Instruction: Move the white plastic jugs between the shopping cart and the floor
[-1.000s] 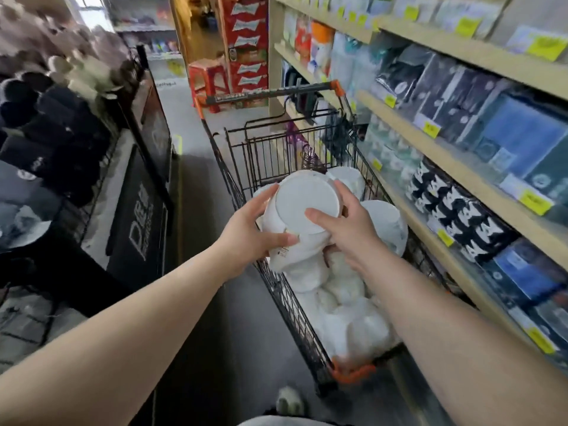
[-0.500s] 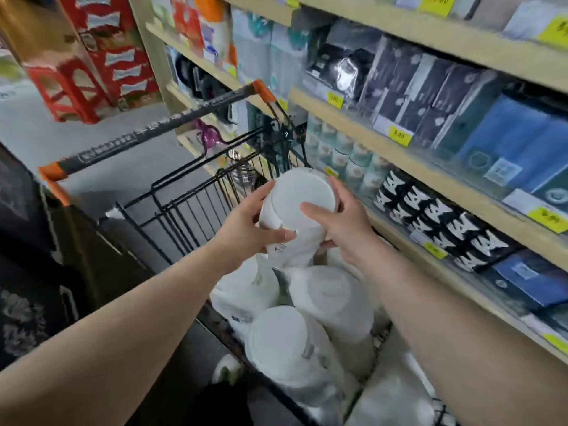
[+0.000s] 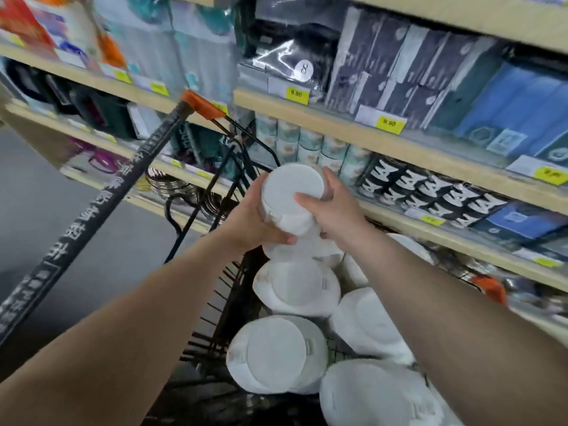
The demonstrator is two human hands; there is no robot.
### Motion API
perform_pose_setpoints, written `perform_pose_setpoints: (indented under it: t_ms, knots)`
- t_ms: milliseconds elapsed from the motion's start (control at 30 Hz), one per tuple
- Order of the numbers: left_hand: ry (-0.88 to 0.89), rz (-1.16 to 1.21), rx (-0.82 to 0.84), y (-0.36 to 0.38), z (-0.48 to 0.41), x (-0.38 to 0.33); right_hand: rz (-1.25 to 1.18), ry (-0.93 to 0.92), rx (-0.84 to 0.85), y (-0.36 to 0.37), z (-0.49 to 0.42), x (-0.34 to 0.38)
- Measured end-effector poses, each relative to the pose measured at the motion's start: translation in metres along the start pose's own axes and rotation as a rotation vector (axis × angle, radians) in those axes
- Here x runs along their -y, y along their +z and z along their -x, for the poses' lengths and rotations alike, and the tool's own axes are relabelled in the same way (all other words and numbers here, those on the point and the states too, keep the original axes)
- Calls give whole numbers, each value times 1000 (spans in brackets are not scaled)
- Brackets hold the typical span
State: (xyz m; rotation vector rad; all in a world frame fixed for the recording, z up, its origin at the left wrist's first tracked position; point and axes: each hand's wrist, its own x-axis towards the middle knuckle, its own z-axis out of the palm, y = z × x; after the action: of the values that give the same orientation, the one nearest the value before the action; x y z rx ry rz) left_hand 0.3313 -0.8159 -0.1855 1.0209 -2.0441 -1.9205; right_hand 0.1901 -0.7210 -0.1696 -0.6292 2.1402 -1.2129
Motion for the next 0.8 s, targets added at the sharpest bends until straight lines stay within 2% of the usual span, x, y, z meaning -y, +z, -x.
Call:
perform_pose_setpoints:
  t_ms: [100, 300, 500, 633, 800]
  knots:
    - [-35, -175, -23, -13, -10, -11, 61, -13, -32, -1, -6, 5]
    - [74, -351, -116, -34, -1, -21, 118, -20, -35, 12, 6, 10]
    - [96, -467, -374, -36, 6, -19, 362, -82, 29, 10, 21, -1]
    - [153, -470, -398, -3, 33, -18, 298, -126, 73, -9, 52, -7]
    - [241, -443, -344, 60, 78, -23, 176, -181, -49, -73, 112, -26]
